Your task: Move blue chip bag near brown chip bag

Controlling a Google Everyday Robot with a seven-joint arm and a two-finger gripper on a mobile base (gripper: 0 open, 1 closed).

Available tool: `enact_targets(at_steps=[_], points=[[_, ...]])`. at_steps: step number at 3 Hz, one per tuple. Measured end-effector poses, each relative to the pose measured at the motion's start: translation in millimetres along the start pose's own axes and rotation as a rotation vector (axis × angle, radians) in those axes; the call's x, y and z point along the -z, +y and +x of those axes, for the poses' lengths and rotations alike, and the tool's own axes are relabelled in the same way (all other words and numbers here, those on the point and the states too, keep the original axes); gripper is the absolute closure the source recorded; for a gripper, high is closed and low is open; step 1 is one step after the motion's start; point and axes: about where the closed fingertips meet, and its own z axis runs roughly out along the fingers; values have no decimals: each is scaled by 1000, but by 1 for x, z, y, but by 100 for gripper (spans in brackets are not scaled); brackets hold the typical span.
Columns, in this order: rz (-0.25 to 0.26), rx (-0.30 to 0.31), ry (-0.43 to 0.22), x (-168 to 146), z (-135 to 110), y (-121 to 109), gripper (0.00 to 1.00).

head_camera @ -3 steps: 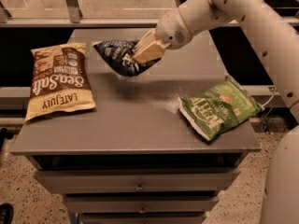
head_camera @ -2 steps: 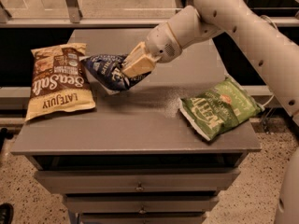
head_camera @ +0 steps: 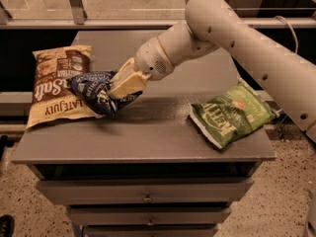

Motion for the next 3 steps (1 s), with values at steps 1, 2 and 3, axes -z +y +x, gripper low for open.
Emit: enact_targets(at_steps=[1,2,3], points=[[15,-3,2,-10,-3,0,5],[65,-2,22,-6,2,-11,0],[127,5,43,14,9,-29,0]])
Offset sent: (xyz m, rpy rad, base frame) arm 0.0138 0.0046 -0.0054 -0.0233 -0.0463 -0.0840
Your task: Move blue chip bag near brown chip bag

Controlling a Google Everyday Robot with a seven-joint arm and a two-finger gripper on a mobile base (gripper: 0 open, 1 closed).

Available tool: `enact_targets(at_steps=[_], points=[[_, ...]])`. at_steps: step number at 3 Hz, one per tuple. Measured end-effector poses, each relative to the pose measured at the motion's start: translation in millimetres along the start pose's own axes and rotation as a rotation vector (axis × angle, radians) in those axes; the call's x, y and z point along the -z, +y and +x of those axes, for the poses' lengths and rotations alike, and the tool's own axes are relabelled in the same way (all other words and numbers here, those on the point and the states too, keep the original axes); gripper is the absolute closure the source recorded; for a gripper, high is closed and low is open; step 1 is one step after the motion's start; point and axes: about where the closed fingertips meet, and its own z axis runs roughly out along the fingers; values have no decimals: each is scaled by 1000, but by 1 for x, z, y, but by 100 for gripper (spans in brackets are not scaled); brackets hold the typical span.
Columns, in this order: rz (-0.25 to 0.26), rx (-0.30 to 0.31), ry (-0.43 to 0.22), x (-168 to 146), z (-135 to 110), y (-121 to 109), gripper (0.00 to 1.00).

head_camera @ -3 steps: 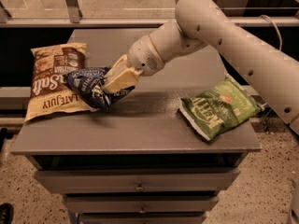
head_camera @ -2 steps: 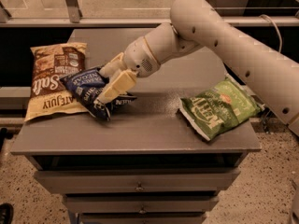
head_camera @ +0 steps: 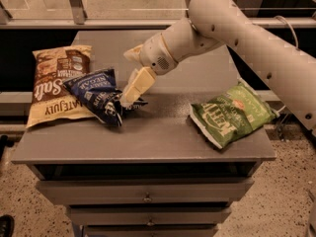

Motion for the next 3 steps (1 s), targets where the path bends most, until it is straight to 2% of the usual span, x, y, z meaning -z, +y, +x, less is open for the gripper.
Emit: enact_targets(at_steps=[1,2,3], points=[[100,23,27,38,12,-36,0],[249,67,32,101,9,-79,0],[254,73,25,103,4,-80,0]])
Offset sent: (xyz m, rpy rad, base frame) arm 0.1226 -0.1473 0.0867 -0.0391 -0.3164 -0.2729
